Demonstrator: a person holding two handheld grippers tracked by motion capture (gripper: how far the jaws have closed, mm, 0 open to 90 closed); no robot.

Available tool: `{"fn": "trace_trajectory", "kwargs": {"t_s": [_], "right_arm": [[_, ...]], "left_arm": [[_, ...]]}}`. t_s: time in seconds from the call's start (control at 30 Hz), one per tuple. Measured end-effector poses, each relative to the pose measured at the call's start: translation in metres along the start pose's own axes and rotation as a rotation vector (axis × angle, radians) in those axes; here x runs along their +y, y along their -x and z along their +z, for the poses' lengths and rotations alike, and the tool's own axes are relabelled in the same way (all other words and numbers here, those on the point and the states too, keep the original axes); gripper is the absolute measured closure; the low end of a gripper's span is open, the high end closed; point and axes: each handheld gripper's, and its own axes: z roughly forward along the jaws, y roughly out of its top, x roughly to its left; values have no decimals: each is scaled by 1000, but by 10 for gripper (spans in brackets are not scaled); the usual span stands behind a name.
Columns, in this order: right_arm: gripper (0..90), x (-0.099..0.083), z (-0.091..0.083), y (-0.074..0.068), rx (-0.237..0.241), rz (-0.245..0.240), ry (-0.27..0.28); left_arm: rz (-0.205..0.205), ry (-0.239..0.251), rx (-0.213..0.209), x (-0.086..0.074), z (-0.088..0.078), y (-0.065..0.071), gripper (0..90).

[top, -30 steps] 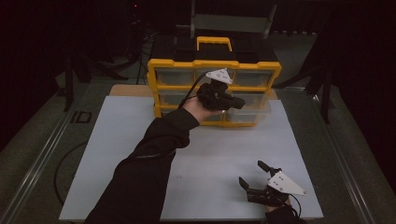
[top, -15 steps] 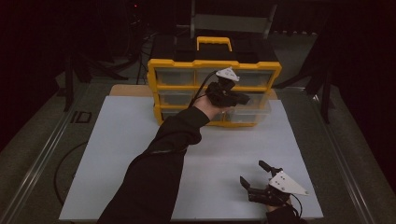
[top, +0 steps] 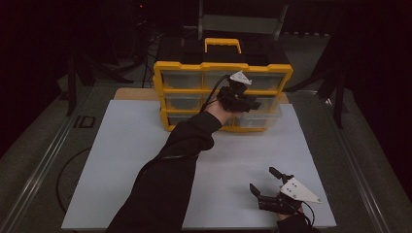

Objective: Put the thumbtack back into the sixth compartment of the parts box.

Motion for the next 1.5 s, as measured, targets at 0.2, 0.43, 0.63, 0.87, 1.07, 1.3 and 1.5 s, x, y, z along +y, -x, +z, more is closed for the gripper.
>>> {"fn": "trace_trajectory", "kwargs": {"t_s": [0.2, 0.43, 0.63, 0.87, 1.07, 1.3, 1.5], "right_arm": [[97, 0, 0, 0, -3, -2, 2], [97, 0, 0, -1, -8, -3, 2], [97, 0, 0, -1, -10, -9, -2], [97, 1, 0, -1, -13, -14, -3], [97, 1, 1, -2, -14, -21, -7], [97, 1, 1, -3, -13, -27, -8], [97, 1, 2, -3, -16, -31, -10]], "left_arm": [[2, 17, -31, 0, -10, 3, 512], [6, 17, -41, -5, -24, 5, 406], [2, 29, -47, -13, -38, 5, 305], [20, 17, -95, -30, -52, 5, 86], [27, 4, -113, -45, -65, 7, 3], [45, -23, -124, -69, -77, 12, 3], [38, -33, -141, -93, -86, 17, 3]]}}
